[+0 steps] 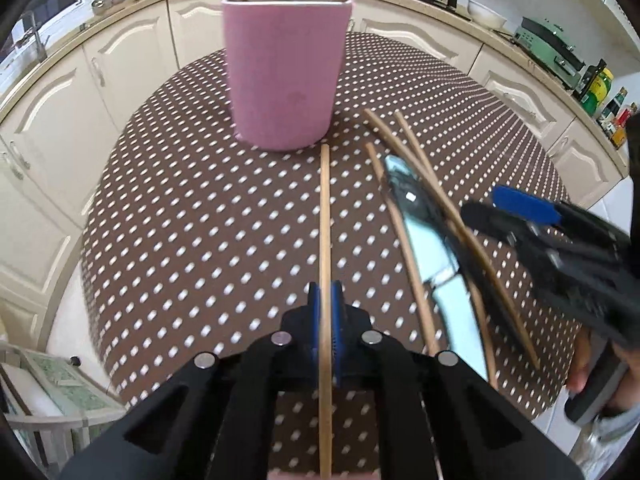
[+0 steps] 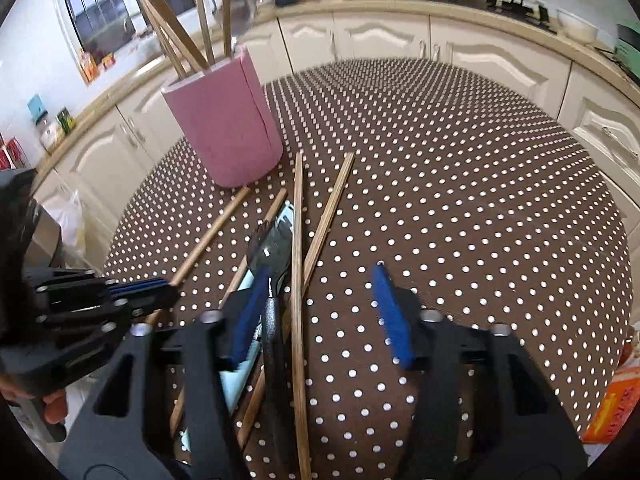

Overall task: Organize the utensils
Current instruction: 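Lower both tools to the pile and grasp chopsticks with both grippers, then lift a chopstick with the left gripper while the right gripper lifts a chopstick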

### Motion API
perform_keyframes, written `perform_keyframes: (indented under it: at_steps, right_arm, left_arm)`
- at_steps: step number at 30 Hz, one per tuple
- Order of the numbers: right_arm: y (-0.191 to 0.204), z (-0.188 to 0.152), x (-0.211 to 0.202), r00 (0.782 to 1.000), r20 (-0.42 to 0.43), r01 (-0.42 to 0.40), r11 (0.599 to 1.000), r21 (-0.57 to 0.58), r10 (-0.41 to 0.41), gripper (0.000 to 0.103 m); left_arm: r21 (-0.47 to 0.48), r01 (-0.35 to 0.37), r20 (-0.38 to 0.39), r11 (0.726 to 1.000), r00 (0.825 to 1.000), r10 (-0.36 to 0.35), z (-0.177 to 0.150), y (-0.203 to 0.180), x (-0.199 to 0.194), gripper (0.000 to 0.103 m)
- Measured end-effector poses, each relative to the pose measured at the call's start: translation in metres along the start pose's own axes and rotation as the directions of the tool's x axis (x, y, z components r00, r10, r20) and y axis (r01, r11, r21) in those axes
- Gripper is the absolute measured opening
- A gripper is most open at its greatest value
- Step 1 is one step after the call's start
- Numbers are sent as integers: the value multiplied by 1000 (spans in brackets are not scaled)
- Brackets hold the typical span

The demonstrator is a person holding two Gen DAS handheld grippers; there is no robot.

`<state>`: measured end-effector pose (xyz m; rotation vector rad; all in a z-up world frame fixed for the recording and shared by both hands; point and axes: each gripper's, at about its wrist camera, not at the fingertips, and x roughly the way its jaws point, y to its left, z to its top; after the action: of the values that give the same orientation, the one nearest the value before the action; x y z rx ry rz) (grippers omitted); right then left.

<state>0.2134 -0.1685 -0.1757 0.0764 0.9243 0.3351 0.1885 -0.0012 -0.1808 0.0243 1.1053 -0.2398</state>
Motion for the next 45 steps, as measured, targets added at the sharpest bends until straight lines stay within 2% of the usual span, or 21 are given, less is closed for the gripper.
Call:
perform_keyframes:
  at_steps: [1, 5, 11, 12, 20, 31, 32, 35, 38, 41, 45]
  right_arm:
    - [1, 1, 4, 1000, -19, -4, 1000, 3, 4, 35]
    - [2, 5, 14, 997, -73, -12, 1000, -3, 11, 32]
    - [6, 15, 15, 992, -119, 32, 999, -23, -34, 24]
    - [7, 19, 15, 991, -124, 46, 999, -28, -49, 19]
    - [-10, 24, 19, 981, -179, 65, 997, -32, -69, 18]
    - [-3, 69, 54, 955, -265, 111, 988, -108, -136, 18]
    - [-1, 71, 57, 955, -265, 110, 988, -108, -135, 18]
    - [-3, 74, 60, 960, -254, 102, 991, -91, -122, 8]
    - [-12, 66, 54, 973, -220, 63, 996, -56, -74, 7]
    - [-20, 66, 40, 990, -138, 26, 999, -19, -29, 6]
    - [-28, 62, 11, 1000, -26, -4, 1000, 11, 4, 6]
  left_arm:
    - [0, 1, -3, 1000, 1000, -1, -3, 3, -3, 6]
    - [-11, -5, -15, 1000, 1000, 5, 3, 9, -2, 6]
    - [11, -19, -38, 1000, 999, 19, 23, 7, 8, 6]
    - [12, -21, -40, 1000, 999, 22, 27, 7, 11, 6]
    - [16, -24, -69, 1000, 997, 25, 47, 10, 24, 8]
    - [54, -48, -103, 997, 993, 53, 61, 2, 35, 9]
    - [57, -47, -102, 997, 993, 52, 62, 2, 36, 9]
    - [57, -38, -89, 998, 995, 43, 61, 2, 36, 8]
    - [48, -29, -61, 998, 998, 32, 57, 3, 34, 8]
    - [38, 6, -39, 999, 999, -5, 52, 4, 30, 7]
    - [43, 32, 25, 999, 999, -33, 47, -3, 13, 6]
